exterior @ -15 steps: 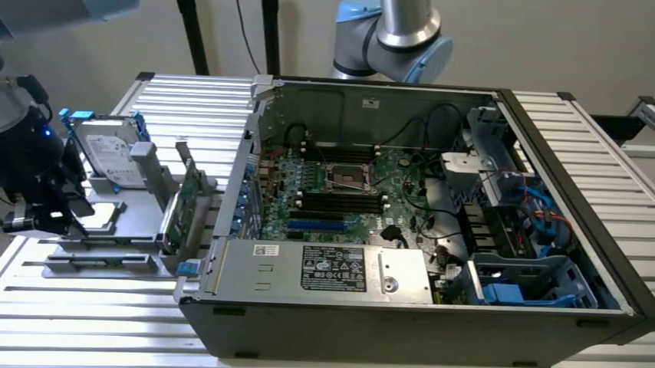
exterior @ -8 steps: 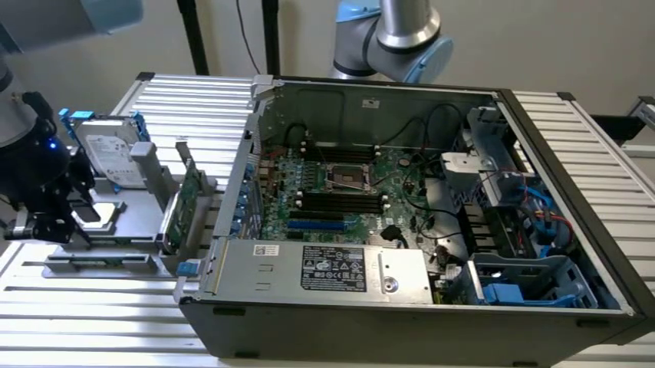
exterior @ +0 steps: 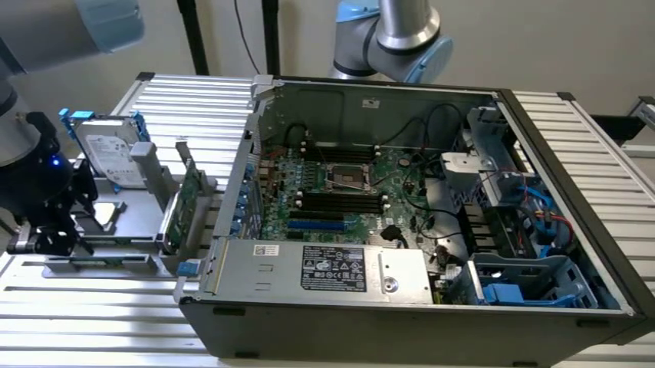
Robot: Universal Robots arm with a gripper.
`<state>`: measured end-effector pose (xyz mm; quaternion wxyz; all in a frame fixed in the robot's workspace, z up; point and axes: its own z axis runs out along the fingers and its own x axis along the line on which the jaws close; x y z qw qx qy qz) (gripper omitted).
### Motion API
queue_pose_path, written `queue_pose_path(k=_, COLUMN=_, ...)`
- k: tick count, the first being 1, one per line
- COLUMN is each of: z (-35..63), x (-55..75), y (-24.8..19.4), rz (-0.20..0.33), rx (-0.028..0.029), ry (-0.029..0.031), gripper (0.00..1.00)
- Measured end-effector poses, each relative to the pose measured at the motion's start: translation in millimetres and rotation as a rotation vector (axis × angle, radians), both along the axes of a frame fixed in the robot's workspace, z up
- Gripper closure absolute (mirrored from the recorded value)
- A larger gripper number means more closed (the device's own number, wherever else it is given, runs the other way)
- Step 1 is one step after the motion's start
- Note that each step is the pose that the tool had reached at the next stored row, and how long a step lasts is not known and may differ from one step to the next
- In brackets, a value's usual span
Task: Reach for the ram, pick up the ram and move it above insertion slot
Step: 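Pick up the ram and move it above insertion slot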
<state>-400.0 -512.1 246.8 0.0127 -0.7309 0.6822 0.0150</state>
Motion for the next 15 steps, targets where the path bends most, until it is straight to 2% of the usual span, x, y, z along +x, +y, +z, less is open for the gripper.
queue_pose_path(k=15, z=-27.3, x=0.1, y=-2.5, rz=0.0, rx=0.0, ry=0.0013, gripper=0.58)
